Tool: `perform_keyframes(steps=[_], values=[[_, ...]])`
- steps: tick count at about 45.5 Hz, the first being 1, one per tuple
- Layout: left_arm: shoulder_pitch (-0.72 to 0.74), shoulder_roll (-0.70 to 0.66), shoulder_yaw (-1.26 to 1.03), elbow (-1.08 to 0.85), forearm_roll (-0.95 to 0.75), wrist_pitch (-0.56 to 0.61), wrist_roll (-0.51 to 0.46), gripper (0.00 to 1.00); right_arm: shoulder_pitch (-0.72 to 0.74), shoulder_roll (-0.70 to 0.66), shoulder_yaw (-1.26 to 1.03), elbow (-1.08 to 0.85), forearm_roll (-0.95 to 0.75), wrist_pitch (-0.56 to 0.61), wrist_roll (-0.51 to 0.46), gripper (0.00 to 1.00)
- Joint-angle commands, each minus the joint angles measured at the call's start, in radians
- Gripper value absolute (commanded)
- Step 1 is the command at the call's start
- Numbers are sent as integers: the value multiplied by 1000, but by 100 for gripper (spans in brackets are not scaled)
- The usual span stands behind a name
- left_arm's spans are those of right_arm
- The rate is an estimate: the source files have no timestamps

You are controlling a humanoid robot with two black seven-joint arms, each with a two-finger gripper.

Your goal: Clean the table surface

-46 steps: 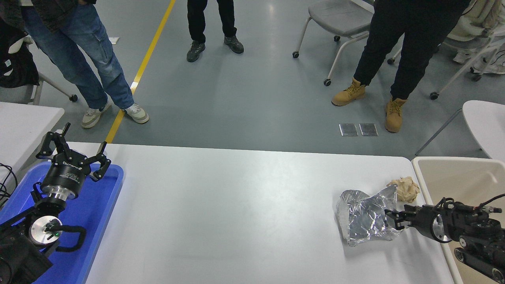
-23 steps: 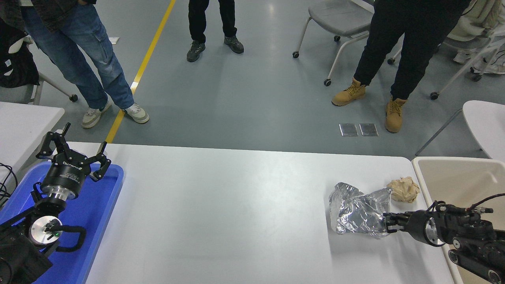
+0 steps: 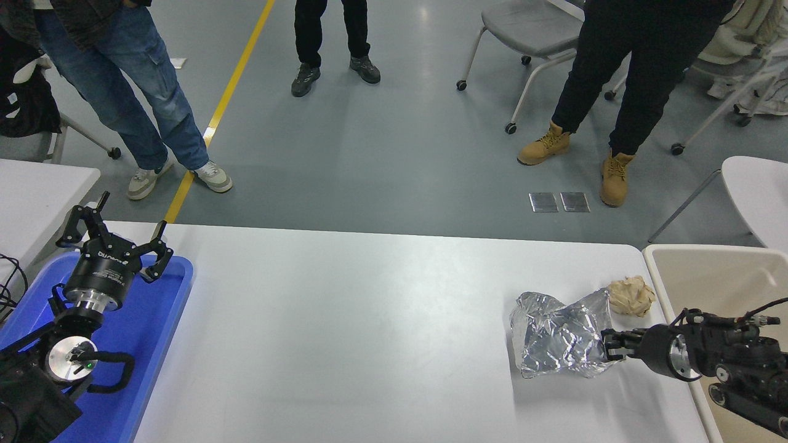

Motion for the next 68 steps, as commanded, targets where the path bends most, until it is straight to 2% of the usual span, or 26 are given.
perform_keyframes(steps=[1, 16, 29, 44, 68], values=[[0, 0, 0, 0, 0, 0, 0, 100, 68, -163, 0, 195, 38, 46, -32, 0], [0, 0, 0, 0, 0, 0, -1, 100, 238, -471, -4, 476, 70, 186, -34, 0], [0, 0, 0, 0, 0, 0, 0, 100, 382, -652, 5, 588, 85, 350, -23, 0], [0, 0, 0, 0, 0, 0, 0, 100, 591, -718, 5, 590, 147, 551, -21, 0], [0, 1, 0, 0, 0, 0, 0, 100, 652, -742, 6, 567, 156, 608, -23, 0]])
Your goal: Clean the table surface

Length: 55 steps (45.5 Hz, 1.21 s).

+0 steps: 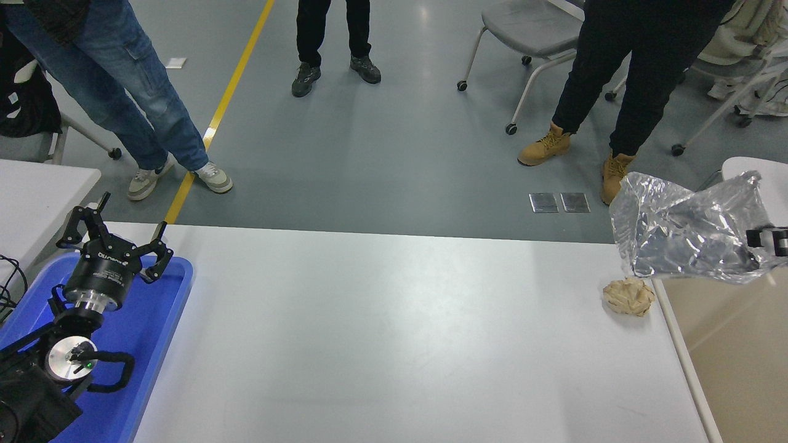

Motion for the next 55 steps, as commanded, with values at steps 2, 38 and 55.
perform_keyframes(steps=[2, 38, 55], values=[[0, 0, 0, 0, 0, 0, 0, 100, 26, -10, 1, -18, 6, 23, -1, 0], [0, 0, 0, 0, 0, 0, 0, 100, -142, 127, -27, -533, 192, -174, -14, 0], [0, 0, 0, 0, 0, 0, 0, 100, -444, 404, -27, -900, 529, -421, -12, 0]])
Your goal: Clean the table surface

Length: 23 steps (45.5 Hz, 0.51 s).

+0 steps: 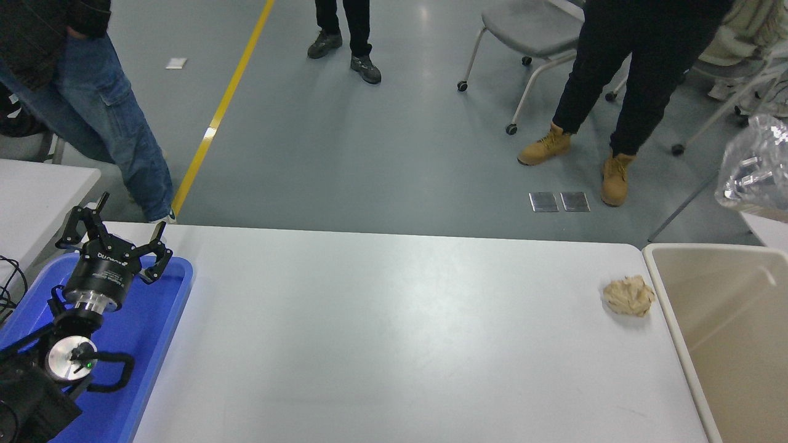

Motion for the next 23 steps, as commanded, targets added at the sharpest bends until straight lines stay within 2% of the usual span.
perform_keyframes(steps=[1, 11, 23], values=[[0, 0, 0, 0, 0, 2, 0, 100, -191, 179, -3, -248, 237, -155, 1, 0], [0, 0, 0, 0, 0, 0, 0, 100, -318, 366, -1, -434, 337, -296, 1, 0], [0, 0, 0, 0, 0, 0, 0, 100, -410, 593, 0, -705, 386, -392, 1, 0]])
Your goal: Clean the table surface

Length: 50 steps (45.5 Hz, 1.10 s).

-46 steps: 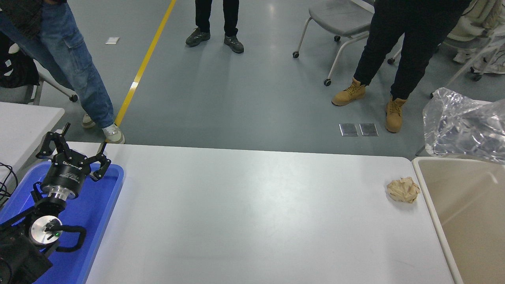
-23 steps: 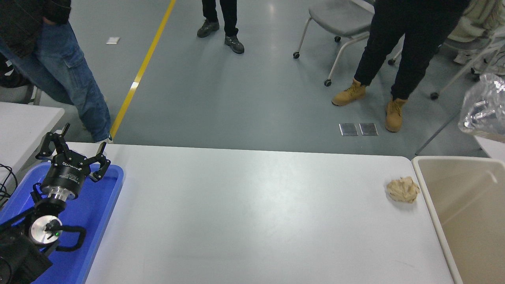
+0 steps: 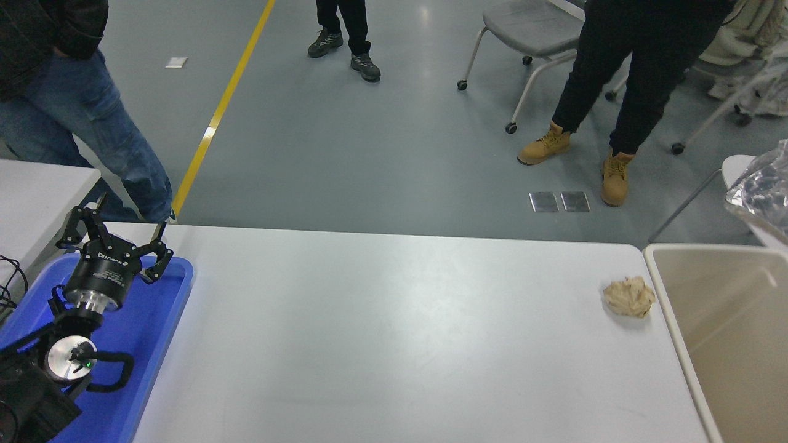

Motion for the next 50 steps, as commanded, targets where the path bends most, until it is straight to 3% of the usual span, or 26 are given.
perform_keyframes(steps=[1, 20, 42, 48, 50], values=[[0, 1, 0, 1, 0, 0, 0, 100, -106, 216, 0, -250, 74, -113, 0, 0], [0, 1, 0, 0, 0, 2, 0, 100, -191, 419, 1, -387, 145, -251, -3, 0], [0, 0, 0, 1, 0, 2, 0, 100, -222, 452, 12, -393, 239, -262, -25, 2], [0, 1, 0, 1, 0, 2, 0, 100, -220, 448, 14, -393, 252, -265, -38, 55], [0, 1, 0, 0, 0, 2, 0, 100, -217, 446, 7, -391, 263, -265, -54, 92]])
